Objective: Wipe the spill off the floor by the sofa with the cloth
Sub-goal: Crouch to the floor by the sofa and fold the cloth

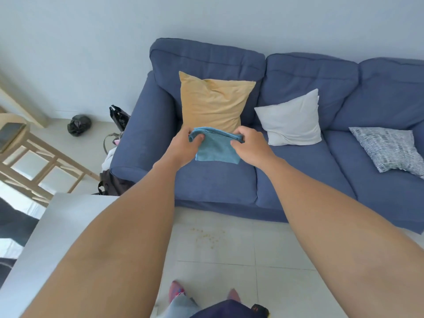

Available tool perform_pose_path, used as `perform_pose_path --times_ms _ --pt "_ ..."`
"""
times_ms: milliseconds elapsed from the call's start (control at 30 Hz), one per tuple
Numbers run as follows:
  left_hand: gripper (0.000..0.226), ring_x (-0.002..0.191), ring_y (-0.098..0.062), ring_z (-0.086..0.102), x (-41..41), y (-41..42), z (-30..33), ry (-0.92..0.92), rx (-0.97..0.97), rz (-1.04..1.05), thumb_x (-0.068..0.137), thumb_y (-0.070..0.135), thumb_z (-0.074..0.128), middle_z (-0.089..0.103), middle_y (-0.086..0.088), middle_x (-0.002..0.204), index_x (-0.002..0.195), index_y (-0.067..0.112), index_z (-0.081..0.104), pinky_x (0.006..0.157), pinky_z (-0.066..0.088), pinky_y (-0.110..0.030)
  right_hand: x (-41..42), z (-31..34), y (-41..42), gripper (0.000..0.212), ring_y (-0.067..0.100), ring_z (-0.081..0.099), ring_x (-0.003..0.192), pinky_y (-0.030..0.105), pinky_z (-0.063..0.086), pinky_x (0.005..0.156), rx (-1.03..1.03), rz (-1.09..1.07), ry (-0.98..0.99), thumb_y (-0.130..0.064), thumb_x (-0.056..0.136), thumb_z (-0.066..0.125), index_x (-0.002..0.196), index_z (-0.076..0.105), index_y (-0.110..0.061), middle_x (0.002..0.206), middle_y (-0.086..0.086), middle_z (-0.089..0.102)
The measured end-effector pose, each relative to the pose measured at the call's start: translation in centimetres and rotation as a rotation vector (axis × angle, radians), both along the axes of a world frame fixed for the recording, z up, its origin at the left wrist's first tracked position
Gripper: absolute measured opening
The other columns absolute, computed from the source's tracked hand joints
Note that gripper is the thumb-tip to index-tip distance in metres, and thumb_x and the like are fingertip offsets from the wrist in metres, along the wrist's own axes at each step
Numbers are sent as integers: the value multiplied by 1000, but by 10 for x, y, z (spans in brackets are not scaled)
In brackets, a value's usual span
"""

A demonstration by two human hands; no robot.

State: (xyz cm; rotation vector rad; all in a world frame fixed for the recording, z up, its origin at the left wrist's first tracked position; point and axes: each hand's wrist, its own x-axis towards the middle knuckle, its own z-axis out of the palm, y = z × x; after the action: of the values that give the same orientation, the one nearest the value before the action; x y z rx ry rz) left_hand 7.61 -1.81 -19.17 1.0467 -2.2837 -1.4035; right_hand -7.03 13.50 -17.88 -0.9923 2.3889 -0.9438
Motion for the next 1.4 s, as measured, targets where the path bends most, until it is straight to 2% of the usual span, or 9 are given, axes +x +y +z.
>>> perform_pose_path --times_ms 133,233,367,533,700,800,1033,1200,1400 --pt "19 94 -21 61 20 21 -27 26 144 121 103 28 52 54 3 102 111 16 40 81 59 -45 19 -28 17 15 10 54 62 28 41 57 -47 -66 -118 -21 98 59 113 58 -22 80 -2 61" --pt "23 99 -28 66 39 41 -57 11 346 109 103 13 50 56 -7 111 114 25 34 73 63 -53 42 -67 32 26 16 51 59 32 44 59 -3 -127 -185 -19 96 60 121 56 -27 68 -1 57" --pt "40 99 -30 65 69 55 -112 -84 439 -26 93 -4 57 55 -3 109 114 30 49 78 61 -62 76 -125 52 45 21 60 69 31 50 71 35 -170 -296 -11 89 67 127 64 -35 71 6 66" --pt "52 108 -26 58 96 55 -221 -228 296 -131 86 -7 60 48 -3 131 120 30 70 81 58 -37 102 -234 67 28 14 48 64 26 44 67 157 -131 -359 -8 89 69 98 77 -33 79 1 54" --pt "59 122 -21 48 109 69 -380 -295 168 -184 88 -7 58 43 -7 139 138 22 60 88 42 -26 122 -393 77 30 3 54 53 14 46 58 200 -140 -377 -5 89 64 106 79 -25 78 -5 64" --pt "61 131 -25 45 108 78 -480 -352 121 -196 87 -8 56 43 -11 142 143 17 57 93 36 -21 126 -491 80 31 18 70 74 28 63 63 196 -192 -445 -5 90 63 109 78 -24 92 -2 67" --pt "66 133 -29 43 69 88 -699 -381 85 -241 86 -10 53 35 -16 147 149 10 47 103 34 -20 96 -706 80 36 28 71 92 40 65 71 139 -178 -428 -2 88 70 120 74 -18 114 4 67" --pt "70 130 -31 46 34 91 -788 -416 39 -333 87 -9 54 29 -12 149 152 12 41 106 39 -29 72 -801 85 40 24 62 114 34 52 99 156 -200 -312 -1 87 66 122 72 -20 130 5 59" --pt "71 123 -34 49 0 103 -848 -471 17 -387 88 -6 53 26 -6 146 153 17 38 106 46 -40 51 -857 98 40 24 56 112 27 45 93 216 -201 -246 -2 93 58 127 69 -19 125 8 52"
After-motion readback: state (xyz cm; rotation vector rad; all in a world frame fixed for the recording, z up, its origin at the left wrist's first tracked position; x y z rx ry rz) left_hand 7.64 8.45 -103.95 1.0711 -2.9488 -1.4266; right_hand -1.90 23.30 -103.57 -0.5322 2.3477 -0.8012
